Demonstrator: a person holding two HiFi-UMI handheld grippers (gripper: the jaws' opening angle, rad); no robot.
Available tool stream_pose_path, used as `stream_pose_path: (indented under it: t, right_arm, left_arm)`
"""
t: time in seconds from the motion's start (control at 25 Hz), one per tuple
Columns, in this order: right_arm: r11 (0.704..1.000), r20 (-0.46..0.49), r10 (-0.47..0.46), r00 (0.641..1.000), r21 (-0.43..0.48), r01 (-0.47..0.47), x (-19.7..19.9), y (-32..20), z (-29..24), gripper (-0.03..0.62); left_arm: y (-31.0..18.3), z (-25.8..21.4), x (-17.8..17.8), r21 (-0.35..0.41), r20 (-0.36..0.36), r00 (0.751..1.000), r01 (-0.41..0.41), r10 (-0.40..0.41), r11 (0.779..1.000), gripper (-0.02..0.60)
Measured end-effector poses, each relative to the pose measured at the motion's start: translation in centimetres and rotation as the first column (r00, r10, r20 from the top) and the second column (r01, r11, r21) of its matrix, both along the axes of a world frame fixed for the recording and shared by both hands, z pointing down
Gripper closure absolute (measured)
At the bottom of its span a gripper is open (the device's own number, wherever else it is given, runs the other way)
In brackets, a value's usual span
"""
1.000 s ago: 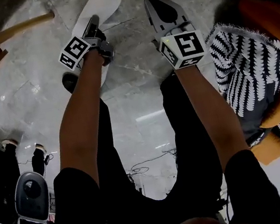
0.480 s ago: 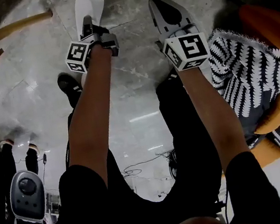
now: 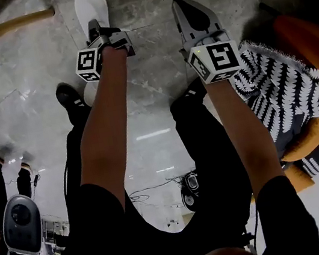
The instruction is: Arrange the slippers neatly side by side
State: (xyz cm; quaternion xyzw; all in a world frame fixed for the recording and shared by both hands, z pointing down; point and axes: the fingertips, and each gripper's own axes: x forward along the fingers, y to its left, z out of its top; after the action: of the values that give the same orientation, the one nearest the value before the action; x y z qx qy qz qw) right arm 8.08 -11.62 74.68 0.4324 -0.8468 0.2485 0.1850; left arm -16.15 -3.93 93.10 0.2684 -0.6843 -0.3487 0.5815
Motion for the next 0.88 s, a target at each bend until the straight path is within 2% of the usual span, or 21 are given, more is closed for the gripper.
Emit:
stream_pose_path:
  t: [0.16, 0.28, 0.4, 0.44, 0.52, 0.76, 0.84, 0.88]
  right_arm:
    - [1.000, -0.007, 0.002, 1.000, 0.005, -0.002, 0.4, -0.4, 0.6, 0.563]
    - [1.000, -0.004, 0.009, 1.000, -0.003, -0.009, 0.6, -0.1, 0.9, 0.563]
    - [1.000, -0.006, 0.012, 1.000, -0.005, -0.012, 0.7, 0.0, 1.0, 0.563]
    - [1.000, -0.008, 0.010, 1.000, -0.004, -0.010, 0.6, 0.1, 1.0, 0.563]
    - [1.000, -0.013, 0.002, 1.000, -0.002, -0.002, 0.3, 0.3, 0.7, 0.563]
    - [0.999, -0.029, 0.021, 0.999, -0.030, -0.021, -0.7, 0.8, -1.6, 0.563]
    - [0.999, -0.021, 0.020, 1.000, -0.040, -0.020, -1.9, 1.3, -3.3, 0.563]
    - [0.999, -0.015, 0.011, 1.000, -0.038, -0.011, -2.7, 1.4, -4.3, 0.563]
  left_arm:
    - [-0.2, 0.6, -0.1, 0.021, -0.010, 0.999, 0.038, -0.037, 0.999, 0.563]
    - [-0.9, 0.2, 0.6, 0.060, -0.048, 0.997, 0.064, -0.061, 0.996, 0.561]
    - [-1.4, 0.3, 1.1, 0.083, -0.060, 0.997, 0.054, -0.050, 0.995, 0.556]
    - [-1.5, 0.3, 1.2, 0.089, -0.065, 0.997, 0.049, -0.043, 0.995, 0.530]
    - [-1.6, 0.1, 1.2, 0.103, -0.082, 0.996, 0.034, -0.025, 0.994, 0.427]
    - [0.6, -2.8, 2.8, 0.061, -0.139, 0.986, -0.080, 0.088, 0.995, 0.417]
    - [0.6, -5.7, 3.5, 0.119, -0.144, 0.970, -0.179, 0.195, 0.977, 0.422]
    - [0.0, -8.0, 3.9, 0.174, -0.122, 0.954, -0.252, 0.275, 0.952, 0.426]
